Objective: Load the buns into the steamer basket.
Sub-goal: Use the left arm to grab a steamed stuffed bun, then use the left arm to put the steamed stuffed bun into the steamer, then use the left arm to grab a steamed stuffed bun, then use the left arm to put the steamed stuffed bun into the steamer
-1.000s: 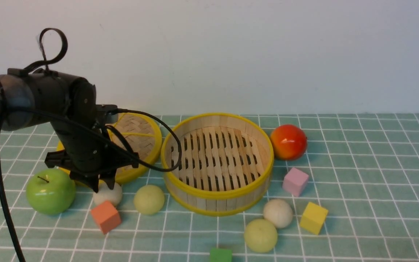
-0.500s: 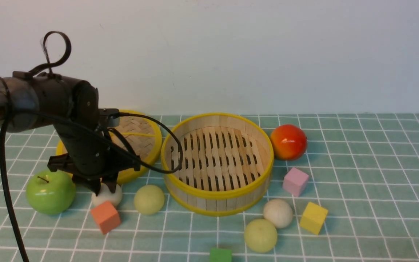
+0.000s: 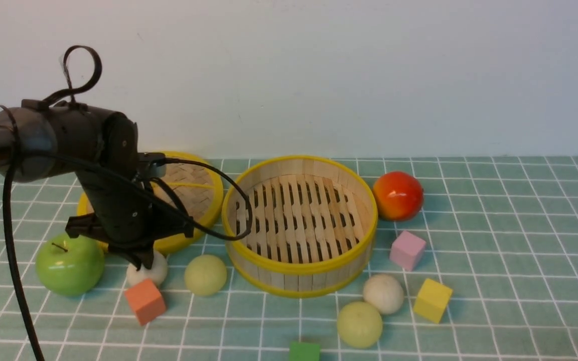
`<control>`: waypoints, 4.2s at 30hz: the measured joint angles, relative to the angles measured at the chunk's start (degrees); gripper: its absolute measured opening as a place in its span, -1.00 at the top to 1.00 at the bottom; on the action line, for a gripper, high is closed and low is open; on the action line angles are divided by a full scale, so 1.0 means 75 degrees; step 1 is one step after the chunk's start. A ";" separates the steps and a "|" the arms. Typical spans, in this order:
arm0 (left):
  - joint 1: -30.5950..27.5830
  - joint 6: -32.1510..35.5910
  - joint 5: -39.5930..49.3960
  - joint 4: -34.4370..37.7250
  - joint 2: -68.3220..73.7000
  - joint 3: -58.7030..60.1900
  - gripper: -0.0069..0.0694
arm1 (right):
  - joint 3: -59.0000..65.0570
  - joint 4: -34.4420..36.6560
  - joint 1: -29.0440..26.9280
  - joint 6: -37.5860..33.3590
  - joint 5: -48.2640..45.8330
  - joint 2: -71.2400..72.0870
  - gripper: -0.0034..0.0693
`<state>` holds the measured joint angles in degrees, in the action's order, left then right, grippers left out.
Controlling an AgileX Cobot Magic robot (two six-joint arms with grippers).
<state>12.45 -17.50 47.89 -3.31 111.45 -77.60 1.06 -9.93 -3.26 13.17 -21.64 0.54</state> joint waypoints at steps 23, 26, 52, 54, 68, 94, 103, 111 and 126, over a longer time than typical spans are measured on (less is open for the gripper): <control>0.1392 0.0839 0.0637 0.1740 0.1353 -0.4345 0.84 | 0.0000 -0.0005 0.0000 0.0000 0.0000 0.0000 0.25; 0.1426 0.0735 0.0537 0.1673 0.1836 -0.4586 0.84 | 0.0000 -0.0005 0.0000 0.0000 0.0000 0.0000 0.25; 0.1426 0.0586 0.2996 -0.0184 -0.0807 -0.4550 -0.33 | 0.0000 -0.0005 0.0000 0.0000 0.0000 0.0000 0.25; 0.1426 0.0593 0.3056 -0.0343 -0.1232 -0.4176 -0.33 | 0.0000 -0.0005 0.0000 0.0000 0.0000 0.0000 0.25; 0.1426 0.0387 0.1546 -0.0297 -0.2874 -0.0066 -0.21 | 0.0000 -0.0005 0.0000 0.0000 0.0000 0.0000 0.25; 0.1426 0.0239 -0.0608 0.0355 -0.0375 0.0293 0.23 | 0.0000 0.0002 0.0000 0.0000 0.0000 0.0000 0.25; 0.1426 0.0230 -0.0733 0.0240 -0.0069 0.0293 0.20 | 0.0000 0.0002 0.0000 0.0000 0.0000 0.0000 0.25; 0.1426 0.0238 -0.0950 0.0211 0.0029 0.0293 0.30 | 0.0000 0.0002 0.0000 0.0000 0.0000 0.0000 0.25; 0.1426 0.0251 0.0051 0.0122 -0.0468 -0.0572 0.85 | 0.0000 0.0002 0.0000 0.0000 0.0000 0.0000 0.25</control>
<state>23.14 -15.61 48.27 -2.40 107.94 -81.90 1.06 -9.91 -3.26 13.17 -21.64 0.54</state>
